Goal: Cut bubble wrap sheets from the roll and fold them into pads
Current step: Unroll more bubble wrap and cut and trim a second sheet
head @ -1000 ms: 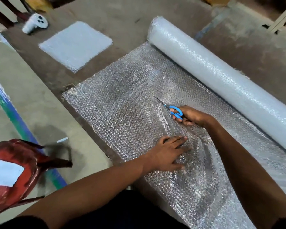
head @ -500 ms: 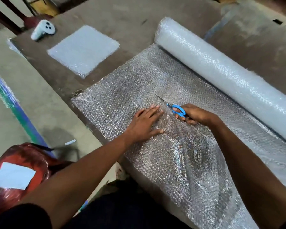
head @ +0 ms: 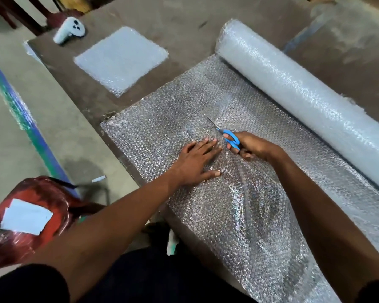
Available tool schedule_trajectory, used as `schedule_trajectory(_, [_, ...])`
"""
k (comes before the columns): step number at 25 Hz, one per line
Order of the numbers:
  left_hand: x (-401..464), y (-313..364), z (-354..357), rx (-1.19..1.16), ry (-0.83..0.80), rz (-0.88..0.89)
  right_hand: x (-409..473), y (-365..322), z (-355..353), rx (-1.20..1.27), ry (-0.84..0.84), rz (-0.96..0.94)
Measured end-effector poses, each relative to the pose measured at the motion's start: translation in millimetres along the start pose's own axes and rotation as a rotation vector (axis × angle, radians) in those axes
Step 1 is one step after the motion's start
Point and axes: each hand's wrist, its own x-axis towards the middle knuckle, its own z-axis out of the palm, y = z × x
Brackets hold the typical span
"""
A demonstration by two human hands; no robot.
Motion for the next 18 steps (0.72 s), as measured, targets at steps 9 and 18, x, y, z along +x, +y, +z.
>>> schedule_trajectory(9, [1,-17,-18,-0.003,-0.085,0.12,27,-41,9,0.008,0.052,-0.019])
schedule_trajectory(18, [5,-43,-30,-0.055,0.019,0.274,51,-59,14,-0.037,0.045,-0.059])
